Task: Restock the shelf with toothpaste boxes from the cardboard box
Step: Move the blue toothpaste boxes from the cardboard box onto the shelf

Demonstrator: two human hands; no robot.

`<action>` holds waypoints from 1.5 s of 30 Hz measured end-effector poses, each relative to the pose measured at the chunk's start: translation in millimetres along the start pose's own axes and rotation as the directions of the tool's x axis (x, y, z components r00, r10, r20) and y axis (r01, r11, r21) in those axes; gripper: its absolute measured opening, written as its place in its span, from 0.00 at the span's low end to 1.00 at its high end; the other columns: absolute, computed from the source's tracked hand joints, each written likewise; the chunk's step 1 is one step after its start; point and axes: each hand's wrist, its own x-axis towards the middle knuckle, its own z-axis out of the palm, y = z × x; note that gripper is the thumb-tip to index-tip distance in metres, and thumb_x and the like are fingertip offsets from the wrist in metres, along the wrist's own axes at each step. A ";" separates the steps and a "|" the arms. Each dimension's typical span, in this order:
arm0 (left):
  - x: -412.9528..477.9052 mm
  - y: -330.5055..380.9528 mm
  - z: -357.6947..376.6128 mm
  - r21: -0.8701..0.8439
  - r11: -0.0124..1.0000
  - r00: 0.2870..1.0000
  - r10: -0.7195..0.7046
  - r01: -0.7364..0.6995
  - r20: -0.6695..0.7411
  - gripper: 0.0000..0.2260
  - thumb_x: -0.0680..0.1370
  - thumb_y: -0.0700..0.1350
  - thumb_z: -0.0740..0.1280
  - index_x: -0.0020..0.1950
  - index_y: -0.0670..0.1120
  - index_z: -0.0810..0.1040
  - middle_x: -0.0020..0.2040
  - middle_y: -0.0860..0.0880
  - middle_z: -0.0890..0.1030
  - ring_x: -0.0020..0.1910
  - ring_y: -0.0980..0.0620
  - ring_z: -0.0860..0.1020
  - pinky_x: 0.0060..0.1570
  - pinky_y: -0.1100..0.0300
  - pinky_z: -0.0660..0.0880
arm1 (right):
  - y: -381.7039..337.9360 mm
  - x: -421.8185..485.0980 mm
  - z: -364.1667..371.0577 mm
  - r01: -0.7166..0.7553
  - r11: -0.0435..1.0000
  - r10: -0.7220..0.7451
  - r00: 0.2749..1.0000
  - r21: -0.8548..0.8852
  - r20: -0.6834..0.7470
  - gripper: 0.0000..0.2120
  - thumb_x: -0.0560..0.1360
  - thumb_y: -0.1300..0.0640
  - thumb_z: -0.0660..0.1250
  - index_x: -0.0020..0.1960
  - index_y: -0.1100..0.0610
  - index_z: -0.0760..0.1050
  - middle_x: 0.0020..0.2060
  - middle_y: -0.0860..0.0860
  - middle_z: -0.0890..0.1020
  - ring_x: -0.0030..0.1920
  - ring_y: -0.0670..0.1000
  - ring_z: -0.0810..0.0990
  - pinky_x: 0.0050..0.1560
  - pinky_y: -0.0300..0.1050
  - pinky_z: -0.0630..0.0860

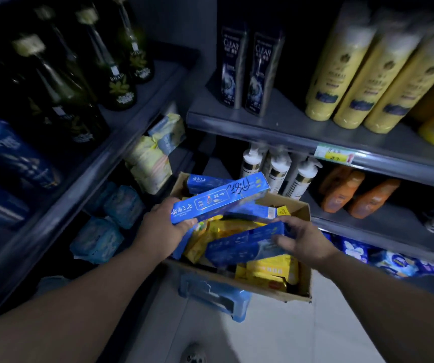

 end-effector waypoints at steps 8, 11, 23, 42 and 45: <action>-67.1 35.3 -54.4 -0.068 0.992 0.966 -0.118 0.105 -0.228 0.15 0.72 0.48 0.74 0.56 0.50 0.75 0.47 0.51 0.78 0.45 0.51 0.76 0.43 0.63 0.66 | -50.9 -29.4 -44.9 0.088 0.987 -0.078 0.994 0.134 -0.082 0.05 0.78 0.63 0.65 0.53 0.57 0.77 0.43 0.55 0.80 0.36 0.44 0.78 0.32 0.28 0.73; -104.7 47.0 -68.3 -0.089 0.981 0.932 -0.192 0.173 -0.308 0.18 0.72 0.50 0.74 0.58 0.50 0.74 0.49 0.48 0.80 0.47 0.47 0.78 0.47 0.58 0.72 | -75.3 -49.6 -57.5 0.106 0.971 -0.102 0.994 0.213 -0.027 0.07 0.79 0.60 0.65 0.56 0.56 0.77 0.45 0.56 0.81 0.41 0.52 0.78 0.36 0.37 0.76; -262.0 86.7 -172.1 -0.178 0.948 0.746 -0.317 0.263 -0.586 0.12 0.73 0.52 0.73 0.52 0.52 0.74 0.46 0.48 0.80 0.42 0.50 0.76 0.38 0.60 0.68 | -186.5 -121.5 -35.1 0.225 0.907 -0.324 0.913 0.355 0.249 0.06 0.81 0.54 0.62 0.54 0.52 0.77 0.41 0.51 0.83 0.36 0.47 0.81 0.31 0.38 0.76; -522.9 -4.2 -455.6 -0.193 0.912 0.294 -0.308 0.362 -0.905 0.16 0.71 0.52 0.74 0.55 0.51 0.76 0.48 0.50 0.81 0.47 0.48 0.79 0.47 0.56 0.72 | -431.2 -297.2 218.8 0.450 0.732 -0.681 0.496 0.511 0.539 0.07 0.81 0.56 0.61 0.54 0.51 0.77 0.41 0.51 0.84 0.40 0.49 0.82 0.40 0.44 0.77; -559.3 -41.2 -489.5 -0.235 0.882 0.280 -0.366 0.409 -0.888 0.15 0.70 0.54 0.75 0.52 0.52 0.77 0.46 0.49 0.82 0.45 0.48 0.80 0.49 0.54 0.75 | -452.6 -325.4 270.0 0.509 0.701 -0.711 0.448 0.499 0.542 0.07 0.80 0.55 0.63 0.53 0.49 0.79 0.45 0.57 0.84 0.44 0.52 0.80 0.45 0.45 0.75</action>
